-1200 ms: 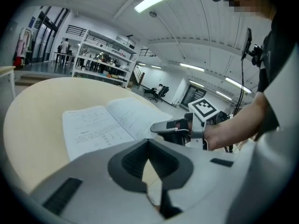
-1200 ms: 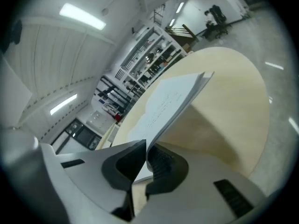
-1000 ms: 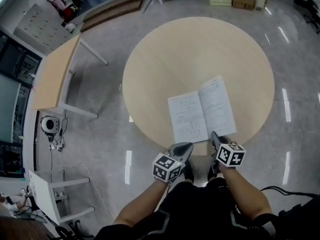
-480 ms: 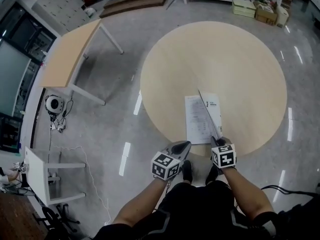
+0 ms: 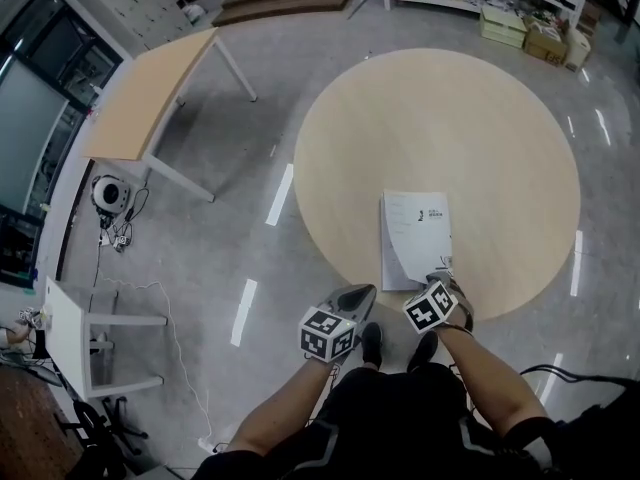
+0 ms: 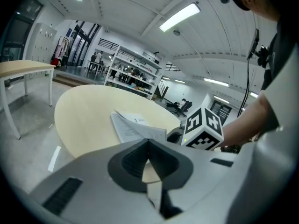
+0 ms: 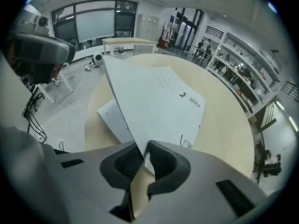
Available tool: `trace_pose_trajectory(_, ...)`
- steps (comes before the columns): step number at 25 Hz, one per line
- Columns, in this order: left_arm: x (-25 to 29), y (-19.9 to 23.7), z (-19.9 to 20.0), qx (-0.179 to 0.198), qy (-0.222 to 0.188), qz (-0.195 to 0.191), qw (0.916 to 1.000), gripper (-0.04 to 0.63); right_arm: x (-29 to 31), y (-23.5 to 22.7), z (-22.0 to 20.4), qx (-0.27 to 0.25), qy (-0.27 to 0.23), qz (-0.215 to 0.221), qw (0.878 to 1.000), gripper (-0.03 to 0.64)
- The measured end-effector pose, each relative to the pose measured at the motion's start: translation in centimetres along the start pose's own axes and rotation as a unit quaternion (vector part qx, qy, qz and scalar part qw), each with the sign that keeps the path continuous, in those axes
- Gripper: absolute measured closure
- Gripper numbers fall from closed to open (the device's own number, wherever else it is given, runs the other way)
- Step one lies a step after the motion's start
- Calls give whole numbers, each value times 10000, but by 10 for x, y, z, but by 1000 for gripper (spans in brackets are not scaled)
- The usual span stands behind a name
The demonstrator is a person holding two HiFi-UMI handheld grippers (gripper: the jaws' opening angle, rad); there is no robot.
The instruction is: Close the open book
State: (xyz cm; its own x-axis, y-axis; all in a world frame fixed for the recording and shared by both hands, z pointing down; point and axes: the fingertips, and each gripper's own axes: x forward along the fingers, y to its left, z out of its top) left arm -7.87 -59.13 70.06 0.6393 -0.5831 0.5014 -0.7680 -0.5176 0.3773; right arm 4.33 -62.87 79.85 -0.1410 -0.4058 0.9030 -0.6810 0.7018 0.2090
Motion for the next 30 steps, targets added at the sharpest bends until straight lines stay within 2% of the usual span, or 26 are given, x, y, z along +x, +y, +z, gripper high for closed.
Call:
trace_pose_trajectory(4,-3,8,1,-54,-56,21,10000,598,11,-19,8,-94,210,-437,9988,589)
trace_pose_trajectory(11,0,8,5,-11,-74,-83,9999,597,12,-40,3,-90,423,-761,9962,603)
trace_pose_trajectory(17,2,8,9,64,-100,-149,9998,597,-2,-24,-30,196,674,-875,9937,603)
trace_pose_trajectory(22,-5,11,11,80,-70,-135,9999,597,-4,-8,-21,122,927,-1085,9897,601)
trace_pose_trajectory(26,-5,10,14,126,-93,-128,9998,597,0,-10,-13,142,819,-908,9924,596)
trace_pose_trajectory(30,-7,10,14,169,-106,-162,9997,597,-4,2,-8,163,575,-433,9973,525)
